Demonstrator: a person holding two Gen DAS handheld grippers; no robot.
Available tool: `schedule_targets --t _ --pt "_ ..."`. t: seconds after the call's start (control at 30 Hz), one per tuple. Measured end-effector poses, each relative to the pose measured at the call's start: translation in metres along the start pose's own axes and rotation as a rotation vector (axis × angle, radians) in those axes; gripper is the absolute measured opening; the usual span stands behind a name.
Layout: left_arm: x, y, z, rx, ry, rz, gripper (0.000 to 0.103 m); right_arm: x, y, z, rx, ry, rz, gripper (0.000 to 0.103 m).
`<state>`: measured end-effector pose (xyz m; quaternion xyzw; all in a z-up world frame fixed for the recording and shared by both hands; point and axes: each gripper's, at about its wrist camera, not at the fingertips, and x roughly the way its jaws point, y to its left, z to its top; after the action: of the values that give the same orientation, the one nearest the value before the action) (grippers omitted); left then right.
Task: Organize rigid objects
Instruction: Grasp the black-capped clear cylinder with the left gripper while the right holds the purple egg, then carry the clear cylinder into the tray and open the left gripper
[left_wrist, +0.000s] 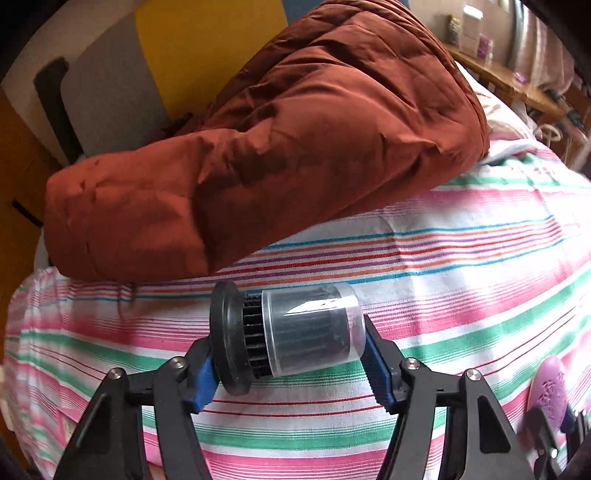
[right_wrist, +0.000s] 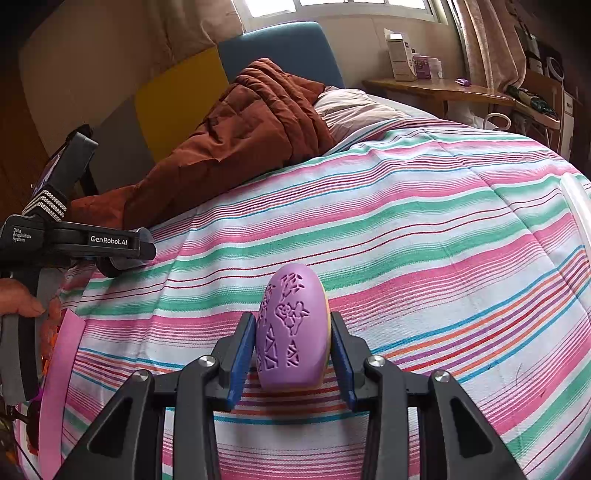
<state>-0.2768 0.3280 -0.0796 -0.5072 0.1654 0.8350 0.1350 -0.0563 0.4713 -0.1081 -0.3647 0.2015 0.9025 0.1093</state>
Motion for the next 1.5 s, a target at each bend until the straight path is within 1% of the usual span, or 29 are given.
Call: schedule_targets --t 0.23,0.37,0.5,0.73,0.8,0.87,0.9,1.07,1.17,1.3,1.5 --pt "0.0 0.003 -0.006 -0.022 0.0 -0.017 0.065 0.001 0.0 0.0 -0.001 -0.002 0.0 0.04" --pt "-0.006 0.003 -0.017 -0.034 -0.005 -0.033 0.064 0.001 0.0 0.0 -0.001 -0.002 0.0 0.04" --pt "-0.019 0.005 -0.032 -0.07 -0.033 -0.053 0.064 0.001 0.001 0.0 -0.002 -0.001 -0.001 0.039" --pt "-0.045 0.0 -0.059 -0.071 -0.062 -0.106 0.064 0.001 0.002 0.0 -0.014 0.0 -0.018 0.038" --pt "-0.055 -0.001 -0.057 -0.082 -0.061 -0.12 0.064 0.001 0.003 0.0 -0.017 -0.001 -0.022 0.038" --pt "-0.064 -0.001 -0.068 -0.095 -0.062 -0.138 0.064 0.001 0.003 0.0 -0.019 -0.001 -0.024 0.038" --pt "-0.062 0.001 -0.065 -0.101 -0.061 -0.147 0.064 0.0 0.003 0.0 -0.021 0.0 -0.027 0.038" --pt "-0.083 -0.002 -0.088 -0.134 -0.064 -0.216 0.064 0.001 0.008 0.0 -0.042 0.002 -0.055 0.037" --pt "-0.1 -0.002 -0.11 -0.134 -0.078 -0.249 0.064 0.001 0.008 0.0 -0.044 0.001 -0.058 0.037" --pt "-0.117 -0.002 -0.137 -0.172 -0.078 -0.307 0.064 0.0 0.013 -0.001 -0.062 0.001 -0.083 0.036" --pt "-0.142 0.002 -0.178 -0.177 -0.089 -0.379 0.064 -0.005 0.017 -0.005 -0.079 0.004 -0.109 0.036"
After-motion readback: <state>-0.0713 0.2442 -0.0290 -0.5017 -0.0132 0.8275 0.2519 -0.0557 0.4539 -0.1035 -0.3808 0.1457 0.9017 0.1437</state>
